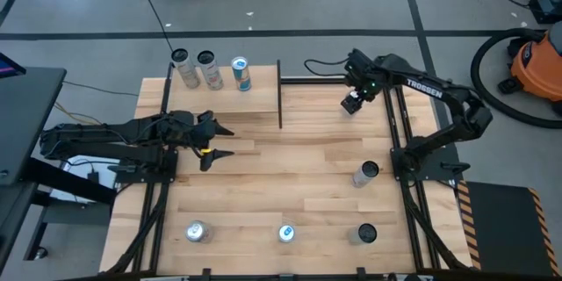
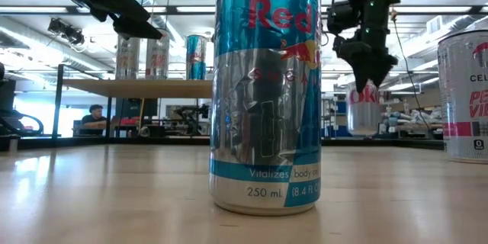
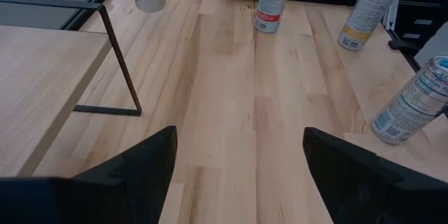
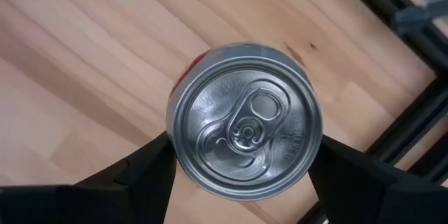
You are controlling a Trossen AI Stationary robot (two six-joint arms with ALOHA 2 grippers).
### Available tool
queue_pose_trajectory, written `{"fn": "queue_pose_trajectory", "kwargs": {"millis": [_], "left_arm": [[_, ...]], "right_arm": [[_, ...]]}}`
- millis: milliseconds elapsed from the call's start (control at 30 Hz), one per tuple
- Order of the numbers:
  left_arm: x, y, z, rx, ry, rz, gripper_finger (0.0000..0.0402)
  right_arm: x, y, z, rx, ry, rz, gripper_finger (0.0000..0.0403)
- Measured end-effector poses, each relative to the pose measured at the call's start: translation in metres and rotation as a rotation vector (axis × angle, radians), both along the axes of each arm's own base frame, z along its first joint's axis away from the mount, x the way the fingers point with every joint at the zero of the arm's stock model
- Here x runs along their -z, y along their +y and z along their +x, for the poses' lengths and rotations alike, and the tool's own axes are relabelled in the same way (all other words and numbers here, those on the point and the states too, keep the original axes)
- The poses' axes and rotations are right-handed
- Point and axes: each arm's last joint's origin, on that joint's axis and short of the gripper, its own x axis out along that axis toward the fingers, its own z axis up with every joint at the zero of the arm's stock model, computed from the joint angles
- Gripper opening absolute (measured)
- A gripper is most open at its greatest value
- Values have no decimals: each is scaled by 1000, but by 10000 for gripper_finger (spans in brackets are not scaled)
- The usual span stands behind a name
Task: Place canned beverage on shelf
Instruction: Put the top red-silver soda can on the shelf
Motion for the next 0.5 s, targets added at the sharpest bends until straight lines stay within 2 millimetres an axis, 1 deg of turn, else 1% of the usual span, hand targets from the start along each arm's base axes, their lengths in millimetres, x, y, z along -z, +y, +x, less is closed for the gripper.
{"fn": "queue_pose_trajectory", "kwargs": {"millis": [267, 500], "left_arm": [[0, 0, 0, 0, -1, 0, 311], [0, 0, 0, 0, -2, 0, 311]], "right_arm": [[-36, 9, 17, -50, -83, -63, 289], [-77, 13, 26, -79, -189, -164, 289]]}}
